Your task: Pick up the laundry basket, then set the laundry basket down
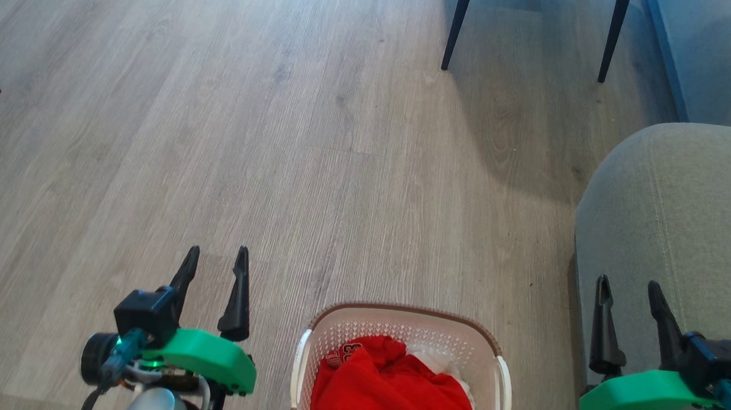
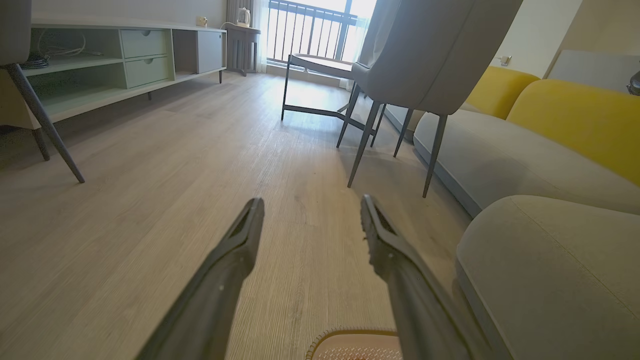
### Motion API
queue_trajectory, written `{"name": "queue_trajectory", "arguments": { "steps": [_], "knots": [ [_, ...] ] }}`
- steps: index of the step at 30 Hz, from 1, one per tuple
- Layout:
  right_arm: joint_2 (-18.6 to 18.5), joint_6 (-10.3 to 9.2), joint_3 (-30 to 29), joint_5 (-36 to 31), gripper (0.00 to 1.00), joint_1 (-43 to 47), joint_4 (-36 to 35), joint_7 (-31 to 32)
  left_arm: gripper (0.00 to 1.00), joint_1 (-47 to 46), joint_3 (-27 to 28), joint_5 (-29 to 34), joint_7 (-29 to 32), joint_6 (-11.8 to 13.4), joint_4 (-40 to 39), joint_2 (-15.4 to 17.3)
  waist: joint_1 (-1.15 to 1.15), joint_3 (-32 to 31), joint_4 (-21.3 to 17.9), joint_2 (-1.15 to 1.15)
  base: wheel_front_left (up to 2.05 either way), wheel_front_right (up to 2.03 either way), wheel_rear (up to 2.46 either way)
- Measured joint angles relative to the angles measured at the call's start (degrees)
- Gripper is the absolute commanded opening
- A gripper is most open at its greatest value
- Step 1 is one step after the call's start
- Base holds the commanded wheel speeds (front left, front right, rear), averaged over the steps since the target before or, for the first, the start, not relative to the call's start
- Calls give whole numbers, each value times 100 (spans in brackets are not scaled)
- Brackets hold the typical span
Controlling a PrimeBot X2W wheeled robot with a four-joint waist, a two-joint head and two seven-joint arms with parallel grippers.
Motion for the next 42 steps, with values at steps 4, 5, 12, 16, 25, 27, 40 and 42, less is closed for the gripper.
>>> {"name": "queue_trajectory", "arguments": {
  "steps": [4,5,12,16,25,27,40,42],
  "knots": [
    [0,0,4,0,100,0,-20,0,100,-1,19,10,0,-21,-55,0,0,0,6,0,0,0,0],
    [0,0,13,-1,100,0,-22,0,100,-1,22,10,0,-35,-71,0,0,-1,5,0,0,0,0],
    [0,0,52,30,100,-1,-18,0,100,-1,32,53,0,-92,-276,0,0,-5,2,0,0,0,0],
    [0,0,58,29,100,-1,-13,0,100,0,23,141,0,-34,-277,0,0,-12,-5,0,0,0,0],
    [0,1,73,27,100,-2,11,0,100,1,44,143,0,53,-403,-1,0,-19,-35,0,0,0,0],
    [0,0,73,26,100,-2,12,0,100,1,49,144,0,58,-403,-1,0,-17,-37,0,0,0,0],
    [0,0,73,29,100,-3,31,0,100,3,56,143,0,58,-411,-1,0,-29,-69,0,0,0,0],
    [0,0,73,29,100,-3,34,0,100,3,55,143,0,57,-411,-1,0,-33,-69,0,0,0,0]
  ]
}}
